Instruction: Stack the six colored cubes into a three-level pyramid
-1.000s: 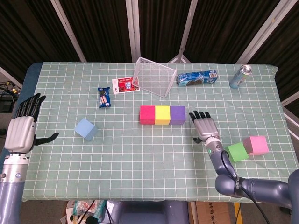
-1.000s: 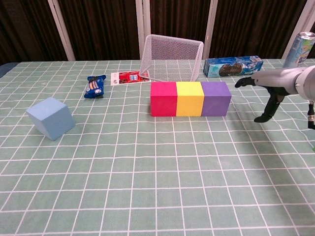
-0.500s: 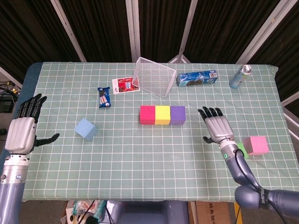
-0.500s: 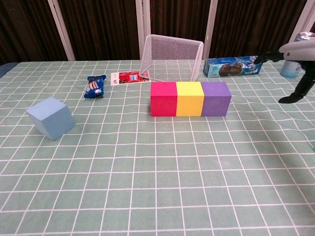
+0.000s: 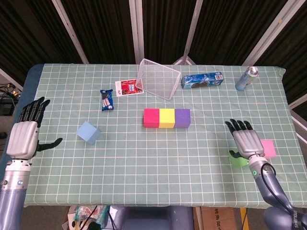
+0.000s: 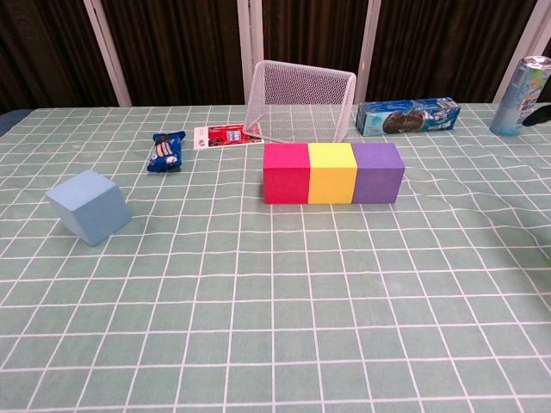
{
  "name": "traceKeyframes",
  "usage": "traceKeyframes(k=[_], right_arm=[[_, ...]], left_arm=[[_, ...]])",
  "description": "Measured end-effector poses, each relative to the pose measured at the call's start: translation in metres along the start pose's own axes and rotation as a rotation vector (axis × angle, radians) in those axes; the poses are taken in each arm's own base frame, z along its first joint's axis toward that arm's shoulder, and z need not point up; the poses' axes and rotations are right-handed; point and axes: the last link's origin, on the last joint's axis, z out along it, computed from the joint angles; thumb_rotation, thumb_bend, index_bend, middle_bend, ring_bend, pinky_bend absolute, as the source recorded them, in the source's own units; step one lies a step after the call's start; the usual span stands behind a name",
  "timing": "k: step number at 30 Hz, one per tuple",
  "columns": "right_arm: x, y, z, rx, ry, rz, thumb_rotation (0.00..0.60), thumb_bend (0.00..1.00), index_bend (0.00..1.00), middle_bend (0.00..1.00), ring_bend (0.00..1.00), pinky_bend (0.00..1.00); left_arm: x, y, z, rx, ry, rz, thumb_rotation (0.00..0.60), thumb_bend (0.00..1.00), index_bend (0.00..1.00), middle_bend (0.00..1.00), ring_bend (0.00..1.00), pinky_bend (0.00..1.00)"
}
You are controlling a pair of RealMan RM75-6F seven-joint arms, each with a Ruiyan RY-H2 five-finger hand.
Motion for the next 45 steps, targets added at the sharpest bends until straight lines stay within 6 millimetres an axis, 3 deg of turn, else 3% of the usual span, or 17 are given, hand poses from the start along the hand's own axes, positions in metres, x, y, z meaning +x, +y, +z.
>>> traceKeyframes(k=[12,32,34,37,41,45], right_arm=[[-0.045,0.029,-0.019,-0.039,-0.116,-0.054,0.6,0.29,0.0,0.0,0.0,0.0],[-0.073,0.048,-0.006,-0.065,-0.173,-0.092,0.6,0.29,0.0,0.0,0.0,0.0],[-0.075,0.048,-0.004,-0.061,-0.168,-0.102,0.6,0.29,0.0,0.04,0.03,0.0],[-0.078,0.047,0.001,-0.052,-0.16,-0.107,0.6,0.29,0.02,0.19,0.12,0.0],[-0.08,0.046,0.004,-0.04,-0.147,-0.118,0.6,0.29,0.2,0.38,0.25,0.0],[-0.082,0.044,0.005,-0.029,-0.138,-0.125,0.6,0.29,0.28,0.43,0.3,0.0]], left_arm=[[0.0,0.001,-0.002,-0.007,-0.001,0.004,0.6,0.1,0.0,0.0,0.0,0.0],[-0.003,0.001,-0.002,-0.004,-0.006,0.012,0.6,0.1,0.0,0.0,0.0,0.0],[-0.003,0.001,-0.002,-0.003,-0.005,0.012,0.6,0.1,0.0,0.0,0.0,0.0],[-0.003,0.001,-0.002,-0.001,-0.003,0.012,0.6,0.1,0.0,0.0,0.0,0.0],[-0.003,0.0,-0.002,0.001,-0.004,0.012,0.6,0.1,0.0,0.0,0.0,0.0],[-0.003,0.0,-0.002,0.002,-0.004,0.011,0.6,0.1,0.0,0.0,0.0,0.0]])
